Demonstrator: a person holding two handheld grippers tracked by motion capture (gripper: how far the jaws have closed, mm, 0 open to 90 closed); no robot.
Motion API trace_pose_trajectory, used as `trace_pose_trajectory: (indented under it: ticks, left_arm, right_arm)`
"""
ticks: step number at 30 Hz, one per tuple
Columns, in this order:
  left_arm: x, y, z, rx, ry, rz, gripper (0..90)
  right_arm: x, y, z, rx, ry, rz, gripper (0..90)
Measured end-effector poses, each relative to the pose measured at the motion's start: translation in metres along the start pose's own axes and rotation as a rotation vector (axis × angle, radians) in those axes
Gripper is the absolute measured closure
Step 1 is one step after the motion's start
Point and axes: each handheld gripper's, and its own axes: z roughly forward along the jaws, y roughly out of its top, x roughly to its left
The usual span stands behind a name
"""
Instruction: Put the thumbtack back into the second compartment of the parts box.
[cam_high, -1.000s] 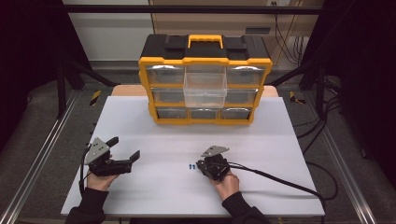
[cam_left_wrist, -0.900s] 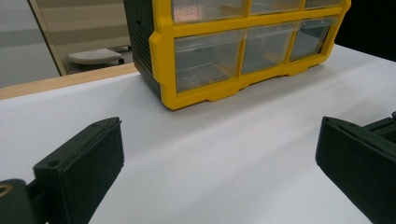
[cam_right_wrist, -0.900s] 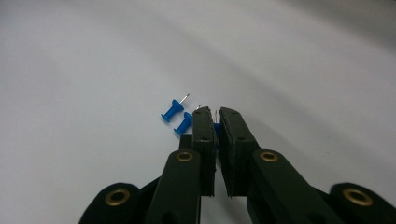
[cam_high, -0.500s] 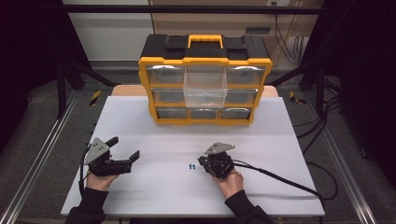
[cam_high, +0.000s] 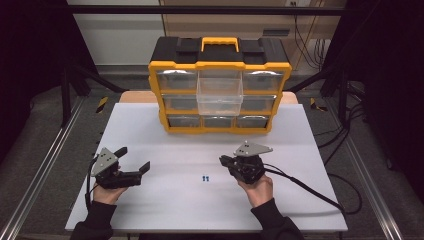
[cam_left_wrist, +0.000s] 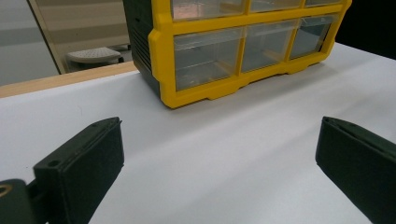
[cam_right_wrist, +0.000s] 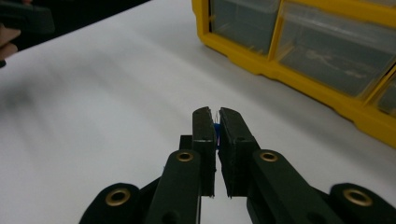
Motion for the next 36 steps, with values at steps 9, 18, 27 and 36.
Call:
trace_pose_trajectory:
  ticks: [9,18,27,36]
  left_arm:
    - [0.000,-0.001,0.001,0.009,-0.001,0.005,0.6]
    - [0.001,-0.001,0.000,0.009,-0.001,0.005,0.6]
    - [0.000,-0.001,0.001,0.007,-0.001,0.001,0.7]
    - [0.000,-0.001,0.001,0.007,-0.001,0.002,0.7]
  right_arm:
    - [-0.011,0.019,-0.026,-0.089,0.003,0.006,85.7]
    - [-0.014,0.048,-0.051,-0.139,0.011,-0.022,85.6]
    - [-0.016,0.069,-0.068,-0.183,0.017,-0.040,85.7]
    - [-0.021,0.101,-0.089,-0.232,0.009,-0.043,85.6]
